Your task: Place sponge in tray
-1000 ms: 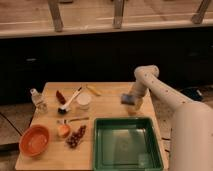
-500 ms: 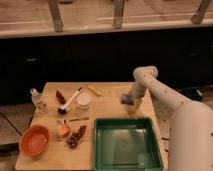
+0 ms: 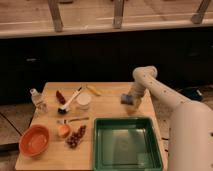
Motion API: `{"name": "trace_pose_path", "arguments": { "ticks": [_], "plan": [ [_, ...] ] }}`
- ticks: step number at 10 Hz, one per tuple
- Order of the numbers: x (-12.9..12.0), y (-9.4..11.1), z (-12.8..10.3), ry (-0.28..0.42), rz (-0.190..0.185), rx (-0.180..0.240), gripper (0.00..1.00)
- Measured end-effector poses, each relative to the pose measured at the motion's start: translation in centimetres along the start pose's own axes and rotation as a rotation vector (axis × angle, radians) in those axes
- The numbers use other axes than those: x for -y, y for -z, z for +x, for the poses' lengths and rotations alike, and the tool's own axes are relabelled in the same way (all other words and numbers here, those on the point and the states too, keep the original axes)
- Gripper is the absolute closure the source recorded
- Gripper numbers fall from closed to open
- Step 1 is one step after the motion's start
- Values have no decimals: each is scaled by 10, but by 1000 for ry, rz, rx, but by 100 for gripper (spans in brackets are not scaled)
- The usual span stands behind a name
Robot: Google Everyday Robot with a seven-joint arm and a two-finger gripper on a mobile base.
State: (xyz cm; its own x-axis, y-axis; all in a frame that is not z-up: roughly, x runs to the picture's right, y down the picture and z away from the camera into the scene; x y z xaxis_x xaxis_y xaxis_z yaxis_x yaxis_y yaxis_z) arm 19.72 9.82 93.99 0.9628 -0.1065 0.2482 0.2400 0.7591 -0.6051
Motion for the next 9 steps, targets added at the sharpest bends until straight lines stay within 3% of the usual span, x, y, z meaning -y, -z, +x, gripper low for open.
{"name": "trace_pose_path", "arguments": {
  "ticks": [5,7,9],
  "plan": [
    [1,-1,-3,-1,0,-3,42],
    [1,-1,-3,-1,0,-3,50],
    [1,-1,-3,0,0,-2,50]
  ]
}}
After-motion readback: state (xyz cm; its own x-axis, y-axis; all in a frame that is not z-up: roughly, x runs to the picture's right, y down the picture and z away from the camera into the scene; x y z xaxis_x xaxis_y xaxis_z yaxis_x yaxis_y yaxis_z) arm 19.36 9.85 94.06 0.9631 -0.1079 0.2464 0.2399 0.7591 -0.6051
